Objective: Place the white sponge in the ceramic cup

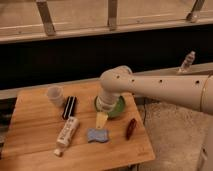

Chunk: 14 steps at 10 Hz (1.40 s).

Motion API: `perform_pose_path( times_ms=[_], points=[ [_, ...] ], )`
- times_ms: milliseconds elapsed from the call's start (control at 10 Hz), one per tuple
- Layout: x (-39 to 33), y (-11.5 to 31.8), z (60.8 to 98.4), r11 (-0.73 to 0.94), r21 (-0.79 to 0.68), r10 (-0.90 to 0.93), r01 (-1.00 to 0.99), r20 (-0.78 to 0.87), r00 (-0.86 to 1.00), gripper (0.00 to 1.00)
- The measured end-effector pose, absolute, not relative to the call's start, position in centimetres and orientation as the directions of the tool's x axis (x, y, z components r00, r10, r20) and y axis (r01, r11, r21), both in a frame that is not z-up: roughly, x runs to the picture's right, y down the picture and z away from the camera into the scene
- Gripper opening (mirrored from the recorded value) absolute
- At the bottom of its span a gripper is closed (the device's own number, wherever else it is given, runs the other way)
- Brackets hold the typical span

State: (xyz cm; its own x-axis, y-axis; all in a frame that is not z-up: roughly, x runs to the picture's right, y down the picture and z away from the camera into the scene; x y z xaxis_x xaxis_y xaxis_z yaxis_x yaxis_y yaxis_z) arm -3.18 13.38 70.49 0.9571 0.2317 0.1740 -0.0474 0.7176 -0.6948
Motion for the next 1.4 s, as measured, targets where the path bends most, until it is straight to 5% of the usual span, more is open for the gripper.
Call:
perform_pose_path(
  times_ms=[600,1400],
  points=[
    [-2.7,20.4,74.5,0.611,-0.79,0.28,-0.048,0.16,0.947,0.8],
    [-8.9,22.4,76.7,0.556,-0.825,0.236,0.102,0.274,0.932,0.8]
  ],
)
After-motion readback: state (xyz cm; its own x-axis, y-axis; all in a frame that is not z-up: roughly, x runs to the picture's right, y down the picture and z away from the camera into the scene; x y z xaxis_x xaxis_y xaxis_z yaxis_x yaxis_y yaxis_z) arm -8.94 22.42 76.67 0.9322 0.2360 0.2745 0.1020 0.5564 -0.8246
